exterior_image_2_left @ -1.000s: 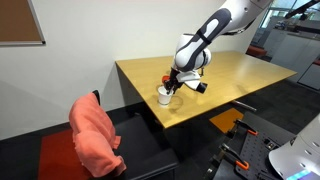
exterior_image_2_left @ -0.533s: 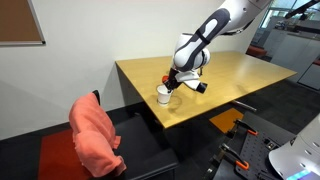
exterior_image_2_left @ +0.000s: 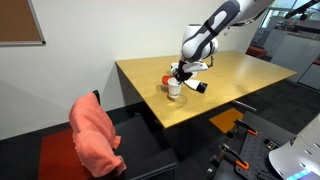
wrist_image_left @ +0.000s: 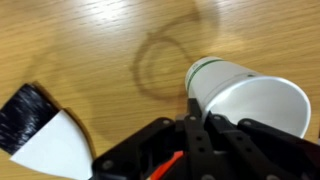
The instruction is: Move the cup to the right
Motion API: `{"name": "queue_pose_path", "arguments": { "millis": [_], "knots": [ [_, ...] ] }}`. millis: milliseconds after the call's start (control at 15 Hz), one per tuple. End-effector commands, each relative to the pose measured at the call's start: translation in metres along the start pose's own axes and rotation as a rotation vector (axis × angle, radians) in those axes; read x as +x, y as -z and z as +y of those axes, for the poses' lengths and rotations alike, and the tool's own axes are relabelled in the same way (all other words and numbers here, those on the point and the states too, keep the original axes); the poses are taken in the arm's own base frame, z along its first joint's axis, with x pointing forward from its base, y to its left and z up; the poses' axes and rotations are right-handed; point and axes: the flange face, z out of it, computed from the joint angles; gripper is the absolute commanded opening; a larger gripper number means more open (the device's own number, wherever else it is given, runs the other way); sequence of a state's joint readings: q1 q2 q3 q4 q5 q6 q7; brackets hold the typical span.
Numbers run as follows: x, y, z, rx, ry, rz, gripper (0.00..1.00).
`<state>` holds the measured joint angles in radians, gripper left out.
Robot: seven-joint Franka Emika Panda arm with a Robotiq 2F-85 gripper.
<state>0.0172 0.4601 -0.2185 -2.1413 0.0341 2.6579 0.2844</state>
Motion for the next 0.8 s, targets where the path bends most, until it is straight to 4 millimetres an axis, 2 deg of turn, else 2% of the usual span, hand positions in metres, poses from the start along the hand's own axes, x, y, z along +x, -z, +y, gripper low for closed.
{"name": "queue_pose_path", "arguments": {
  "millis": [0,200,733],
  "knots": [
    [-0.004,0.031,0.051,-0.058,-0.118,-0.058,0.01],
    [0.001,0.036,0.1,-0.085,-0.251,-0.099,0.01],
    [0.014,0.025,0.244,-0.106,-0.687,-0.039,0.01]
  ]
}}
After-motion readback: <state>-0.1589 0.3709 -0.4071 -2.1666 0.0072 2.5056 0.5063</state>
